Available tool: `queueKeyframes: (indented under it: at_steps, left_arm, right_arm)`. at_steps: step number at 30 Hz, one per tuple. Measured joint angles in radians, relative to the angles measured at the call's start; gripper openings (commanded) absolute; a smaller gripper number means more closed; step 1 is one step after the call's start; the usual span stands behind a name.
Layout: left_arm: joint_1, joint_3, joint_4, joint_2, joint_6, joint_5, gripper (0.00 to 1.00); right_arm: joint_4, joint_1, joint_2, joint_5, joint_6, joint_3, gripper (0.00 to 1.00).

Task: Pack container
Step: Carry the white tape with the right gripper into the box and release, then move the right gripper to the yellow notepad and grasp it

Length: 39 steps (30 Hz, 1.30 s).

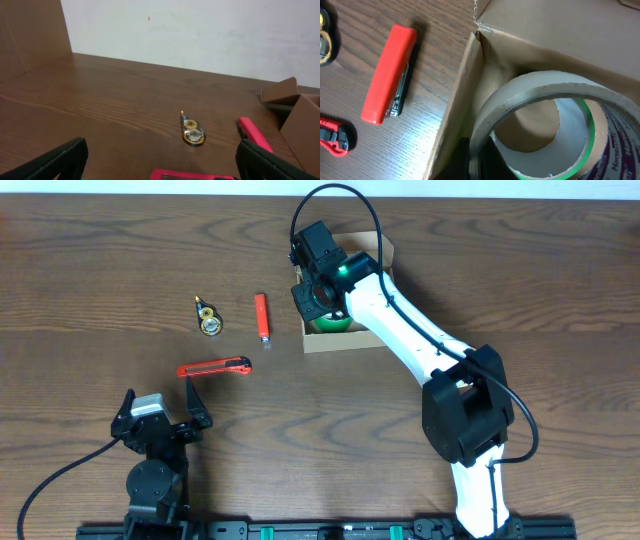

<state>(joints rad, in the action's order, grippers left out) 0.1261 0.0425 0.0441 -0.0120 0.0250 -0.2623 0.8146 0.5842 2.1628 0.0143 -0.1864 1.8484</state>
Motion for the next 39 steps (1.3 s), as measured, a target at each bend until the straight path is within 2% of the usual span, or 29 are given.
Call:
queueKeyframes:
  at_steps: [2,4,9,16,18,21,24,27,31,33,34,39]
  left_arm:
    - [0.0,0.0,0.0,0.0,0.0,0.0,0.96]
    - [0.0,0.0,0.0,0.0,0.0,0.0,0.95]
    - [0.0,0.0,0.0,0.0,0.0,0.0,0.96]
    - [0.0,0.0,0.0,0.0,0.0,0.0,0.96]
    - [0.0,0.0,0.0,0.0,0.0,0.0,0.95]
    - [0.0,0.0,0.0,0.0,0.0,0.0,0.95]
    - [0.0,0.0,0.0,0.0,0.0,0.0,0.95]
    - [0.0,0.0,0.0,0.0,0.0,0.0,0.95]
    - [0.0,0.0,0.0,0.0,0.0,0.0,0.95]
    - [0.0,0.0,0.0,0.0,0.0,0.0,0.95]
    - [0.0,0.0,0.0,0.0,0.0,0.0,0.96]
    - [0.0,0.0,0.0,0.0,0.0,0.0,0.95]
  right_arm:
    - [-0.001,0.0,0.0,0.0,0.003,0.0,0.31]
    - [-0.001,0.0,0.0,0.0,0.001,0.0,0.33]
    - [-0.001,0.0,0.0,-0.006,0.003,0.0,0.33]
    - [0.011,0.0,0.0,-0.02,0.003,0.0,0.26]
    - [0.031,-0.001,-0.005,-0.022,0.003,0.0,0.28]
    - [0.056,-0.006,-0.039,-0.026,0.007,0.0,0.33]
    - [0.083,-0.034,-0.133,-0.014,0.017,0.0,0.39]
    - [0.128,-0.114,-0.27,0.006,0.026,0.002,0.49]
    - [0.218,-0.294,-0.402,0.033,0.032,0.024,0.66]
    - [0.278,-0.388,-0.421,0.042,0.035,0.031,0.83]
    - [0.298,-0.419,-0.422,0.049,0.026,0.029,0.87]
    - [0.36,-0.547,-0.404,0.058,0.016,-0.028,0.89]
